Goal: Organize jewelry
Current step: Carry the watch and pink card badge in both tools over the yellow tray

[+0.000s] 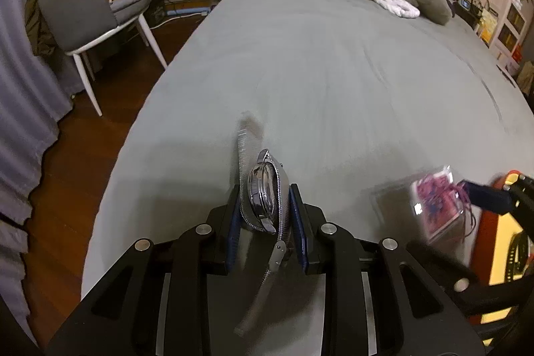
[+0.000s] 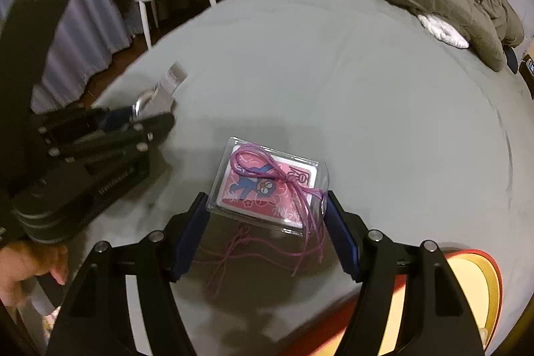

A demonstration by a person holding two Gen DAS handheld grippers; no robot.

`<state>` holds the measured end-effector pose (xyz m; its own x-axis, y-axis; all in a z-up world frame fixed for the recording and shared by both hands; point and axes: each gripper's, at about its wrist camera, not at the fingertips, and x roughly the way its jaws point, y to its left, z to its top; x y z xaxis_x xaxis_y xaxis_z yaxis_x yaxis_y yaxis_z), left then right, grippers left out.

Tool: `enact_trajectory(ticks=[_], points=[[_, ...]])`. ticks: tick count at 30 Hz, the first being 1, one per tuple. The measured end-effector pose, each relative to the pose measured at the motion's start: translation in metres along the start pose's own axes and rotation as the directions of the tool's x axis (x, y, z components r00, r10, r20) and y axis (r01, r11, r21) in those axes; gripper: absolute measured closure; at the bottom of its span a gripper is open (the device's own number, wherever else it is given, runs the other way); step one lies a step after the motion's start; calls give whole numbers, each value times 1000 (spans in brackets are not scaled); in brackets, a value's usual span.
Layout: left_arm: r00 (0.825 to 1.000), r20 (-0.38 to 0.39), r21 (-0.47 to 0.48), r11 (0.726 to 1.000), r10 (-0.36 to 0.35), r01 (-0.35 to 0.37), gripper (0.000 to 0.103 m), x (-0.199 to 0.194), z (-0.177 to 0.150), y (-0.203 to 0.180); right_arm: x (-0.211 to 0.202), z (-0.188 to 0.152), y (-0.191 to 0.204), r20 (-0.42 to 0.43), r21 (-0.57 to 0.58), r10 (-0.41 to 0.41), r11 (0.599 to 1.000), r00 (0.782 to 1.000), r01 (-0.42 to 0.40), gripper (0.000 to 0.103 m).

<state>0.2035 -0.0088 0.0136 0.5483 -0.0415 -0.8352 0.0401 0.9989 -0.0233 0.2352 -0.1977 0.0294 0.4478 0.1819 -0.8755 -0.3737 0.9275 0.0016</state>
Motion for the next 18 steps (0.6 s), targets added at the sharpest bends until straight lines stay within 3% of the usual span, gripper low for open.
enact_trajectory(ticks=[11, 18], points=[[997, 75, -48, 998, -37, 41, 78, -65, -3, 1, -82, 4, -3, 102, 9, -5, 1000, 995, 4, 38], [989, 119, -1, 996, -86, 87, 78, -112, -10, -34, -138, -8, -21, 162, 41, -34, 999, 986, 28, 38]])
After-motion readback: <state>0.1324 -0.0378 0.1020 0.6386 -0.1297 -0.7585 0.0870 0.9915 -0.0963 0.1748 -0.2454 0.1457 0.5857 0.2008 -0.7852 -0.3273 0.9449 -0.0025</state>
